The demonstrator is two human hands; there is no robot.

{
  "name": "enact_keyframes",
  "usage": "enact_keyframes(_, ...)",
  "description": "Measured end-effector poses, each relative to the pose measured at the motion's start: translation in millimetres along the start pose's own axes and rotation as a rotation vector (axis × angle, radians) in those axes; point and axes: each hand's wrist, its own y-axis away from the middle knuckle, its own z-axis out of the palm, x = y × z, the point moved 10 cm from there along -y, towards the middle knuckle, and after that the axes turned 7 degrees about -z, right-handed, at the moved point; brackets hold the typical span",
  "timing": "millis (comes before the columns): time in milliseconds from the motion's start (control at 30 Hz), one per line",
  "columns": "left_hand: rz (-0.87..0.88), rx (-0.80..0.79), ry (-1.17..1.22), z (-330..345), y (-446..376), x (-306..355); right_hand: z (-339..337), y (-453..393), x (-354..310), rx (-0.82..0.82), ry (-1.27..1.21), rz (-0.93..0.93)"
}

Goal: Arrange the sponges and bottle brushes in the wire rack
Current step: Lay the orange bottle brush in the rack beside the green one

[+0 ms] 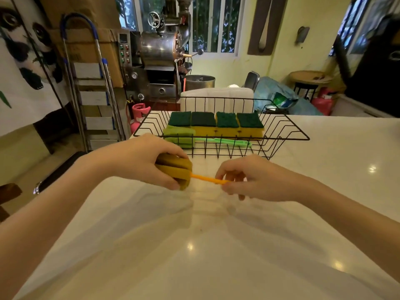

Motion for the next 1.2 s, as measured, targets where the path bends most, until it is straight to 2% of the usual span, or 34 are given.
enact_keyframes(200, 0.008, 0.143, 0.124, -57, -35, 0, -66, -17, 12, 0.204, 0.143, -0.053)
enact_keyframes(333, 0.009, 0.253, 0.266, -81, -63, -5, -112, -30, 17, 0.307, 0.344, -0.087)
enact_keyframes(433, 0.025, 0.318, 0.362, -94, -81, -10, -135, -43, 28, 0.357, 0.388, -0.080)
enact_keyframes(533, 0.020, 0.460, 0.611, -115, -91, -19, -149, -54, 49, 0.409, 0.251, -0.073)
enact_keyframes(633, -0.049, 0.639, 1.176, -127, -105, -43, -170, -60, 66, 0.590, -0.105, -0.091)
enact_keyframes(700, -0.088, 0.562, 1.430, -115, -126, -38, -179, -63, 69, 0.745, -0.398, -0.122)
enact_keyframes(767, -0.035, 0.424, 1.408, -97, -143, -19, -177, -68, 73, 0.866, -0.708, -0.138)
enact_keyframes(833, 0.007, 0.369, 1.132, -87, -148, -1, -168, -74, 73, 0.915, -0.936, -0.162)
enact_keyframes(900, 0.064, 0.364, 0.856, -81, -145, 16, -158, -79, 72, 0.931, -1.074, -0.187)
enact_keyframes(967, 0.083, 0.369, 0.855, -79, -141, 21, -152, -80, 73, 0.953, -1.130, -0.197)
enact_keyframes(1033, 0.085, 0.386, 0.895, -80, -139, 19, -151, -80, 75, 0.953, -1.052, -0.177)
enact_keyframes(1100, 0.057, 0.394, 0.814, -81, -139, 11, -155, -78, 76, 0.878, -0.816, -0.073)
enact_keyframes(1133, 0.037, 0.389, 0.734, -82, -139, 5, -156, -76, 76, 0.786, -0.650, 0.008)
enact_keyframes(1200, 0.017, 0.325, 0.544, -79, -138, -3, -151, -70, 79, 0.465, -0.278, 0.149)
